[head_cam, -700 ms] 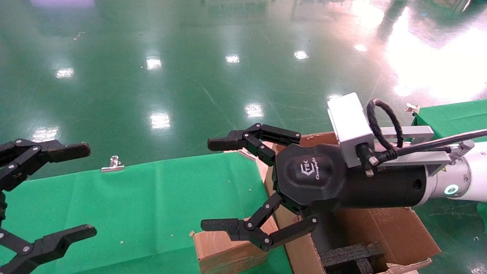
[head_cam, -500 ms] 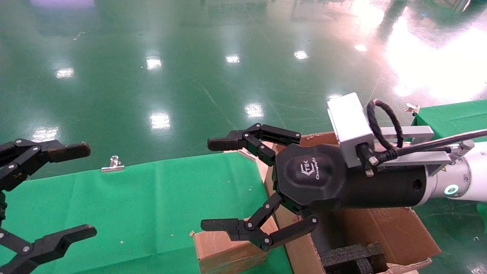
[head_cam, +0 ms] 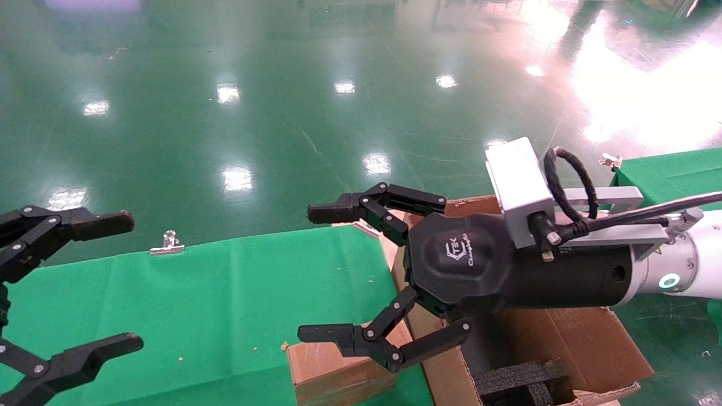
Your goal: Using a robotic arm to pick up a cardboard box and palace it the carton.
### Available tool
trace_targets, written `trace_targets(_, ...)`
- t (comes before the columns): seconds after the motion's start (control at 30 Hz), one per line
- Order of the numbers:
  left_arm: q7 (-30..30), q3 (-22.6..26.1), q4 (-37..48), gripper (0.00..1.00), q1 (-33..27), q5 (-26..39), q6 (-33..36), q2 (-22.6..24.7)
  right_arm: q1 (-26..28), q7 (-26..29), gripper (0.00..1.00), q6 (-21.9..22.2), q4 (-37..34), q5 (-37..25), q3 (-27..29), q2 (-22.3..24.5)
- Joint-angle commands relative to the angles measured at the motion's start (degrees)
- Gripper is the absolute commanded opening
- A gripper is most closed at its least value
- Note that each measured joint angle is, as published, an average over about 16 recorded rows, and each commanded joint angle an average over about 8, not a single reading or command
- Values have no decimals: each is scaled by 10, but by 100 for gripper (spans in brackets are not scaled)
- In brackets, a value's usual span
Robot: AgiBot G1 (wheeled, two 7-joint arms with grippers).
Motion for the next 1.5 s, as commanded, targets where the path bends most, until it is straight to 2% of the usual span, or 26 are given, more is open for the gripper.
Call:
trace_targets(0.03,0,0,0,0,0,0,0,0,0,0,100,0,0,0,0,0)
trace_targets(0.3,0,0,0,0,0,0,0,0,7,5,100,-7,1,-21,-10,6)
trace_targets(0.57,0,0,0,0,0,0,0,0,61,28,100,-42,-9,-103,-65,-1)
trace_targets(0.83,0,0,0,0,0,0,0,0,132,15,100,-55,-41,-187,-170,-30)
trace_targets(1.2,0,0,0,0,0,0,0,0,252,-71,100,-56,-150,-273,-343,-92)
trace_targets(1.5,0,0,0,0,0,0,0,0,335,-130,100,-52,-243,-321,-450,-163)
